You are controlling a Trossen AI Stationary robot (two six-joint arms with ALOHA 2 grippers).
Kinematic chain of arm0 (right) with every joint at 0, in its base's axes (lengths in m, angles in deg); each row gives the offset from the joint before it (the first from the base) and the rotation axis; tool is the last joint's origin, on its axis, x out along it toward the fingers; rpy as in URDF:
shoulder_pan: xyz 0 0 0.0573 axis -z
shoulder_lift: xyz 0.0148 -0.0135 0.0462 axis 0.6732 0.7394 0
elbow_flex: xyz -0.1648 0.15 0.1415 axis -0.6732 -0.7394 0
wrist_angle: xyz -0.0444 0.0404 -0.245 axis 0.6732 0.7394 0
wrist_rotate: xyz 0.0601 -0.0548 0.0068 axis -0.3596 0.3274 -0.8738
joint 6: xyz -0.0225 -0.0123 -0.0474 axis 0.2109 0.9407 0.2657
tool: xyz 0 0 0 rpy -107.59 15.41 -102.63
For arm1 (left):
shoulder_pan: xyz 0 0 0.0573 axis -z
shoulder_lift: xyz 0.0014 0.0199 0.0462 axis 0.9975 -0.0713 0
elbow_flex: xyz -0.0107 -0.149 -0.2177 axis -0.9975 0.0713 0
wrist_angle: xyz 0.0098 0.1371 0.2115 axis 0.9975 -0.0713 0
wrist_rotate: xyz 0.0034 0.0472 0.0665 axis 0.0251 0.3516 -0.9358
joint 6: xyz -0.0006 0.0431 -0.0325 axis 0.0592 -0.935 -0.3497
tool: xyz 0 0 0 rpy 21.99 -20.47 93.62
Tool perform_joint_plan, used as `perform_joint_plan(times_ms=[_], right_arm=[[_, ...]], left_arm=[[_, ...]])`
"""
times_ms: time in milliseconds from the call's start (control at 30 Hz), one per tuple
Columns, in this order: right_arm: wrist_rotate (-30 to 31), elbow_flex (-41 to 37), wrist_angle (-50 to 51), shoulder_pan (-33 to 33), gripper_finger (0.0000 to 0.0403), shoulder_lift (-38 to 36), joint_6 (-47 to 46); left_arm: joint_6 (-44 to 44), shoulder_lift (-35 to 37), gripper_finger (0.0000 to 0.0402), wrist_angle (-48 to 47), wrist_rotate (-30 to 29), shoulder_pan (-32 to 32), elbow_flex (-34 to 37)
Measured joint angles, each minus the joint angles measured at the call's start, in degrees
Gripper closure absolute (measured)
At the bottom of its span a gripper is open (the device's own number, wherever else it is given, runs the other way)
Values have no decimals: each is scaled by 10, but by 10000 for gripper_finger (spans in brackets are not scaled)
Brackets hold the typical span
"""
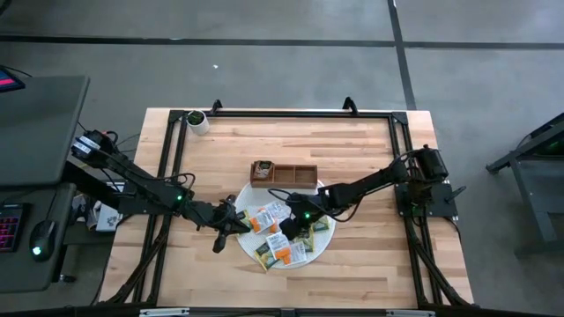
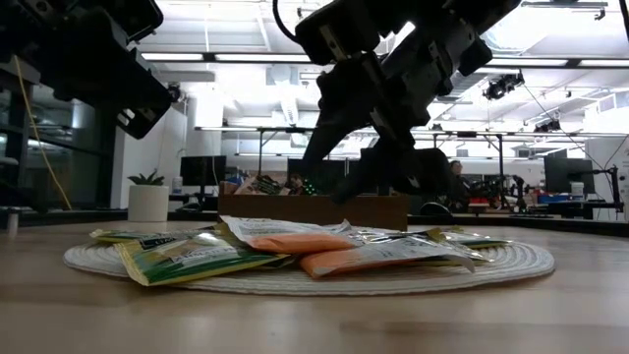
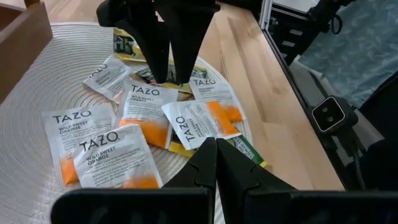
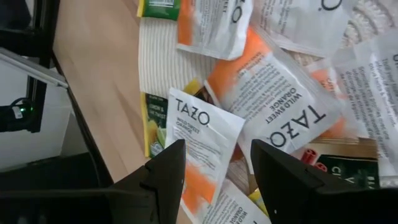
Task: Pick & Place Tea
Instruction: Put the yellow tea bag into the right section of the wooden organizer
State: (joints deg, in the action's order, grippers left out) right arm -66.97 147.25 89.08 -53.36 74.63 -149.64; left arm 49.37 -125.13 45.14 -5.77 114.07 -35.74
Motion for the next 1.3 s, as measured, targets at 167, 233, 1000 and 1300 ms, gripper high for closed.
perform_joint_plan(times_ms=[167,233,1000,1300], right_arm=[[-6,0,-4,0,224,5,-1],[-17,0,-10,-2,224,17,-10],[-8,0,-53,-16,224,48,-46],[-3,0,-53,-16,224,48,-46]], left_arm=[[-2,0,401,-1,0,0,0],[-4,0,401,-2,0,0,0],[-4,0,401,-4,1,0,0],[-3,0,401,-4,1,0,0]])
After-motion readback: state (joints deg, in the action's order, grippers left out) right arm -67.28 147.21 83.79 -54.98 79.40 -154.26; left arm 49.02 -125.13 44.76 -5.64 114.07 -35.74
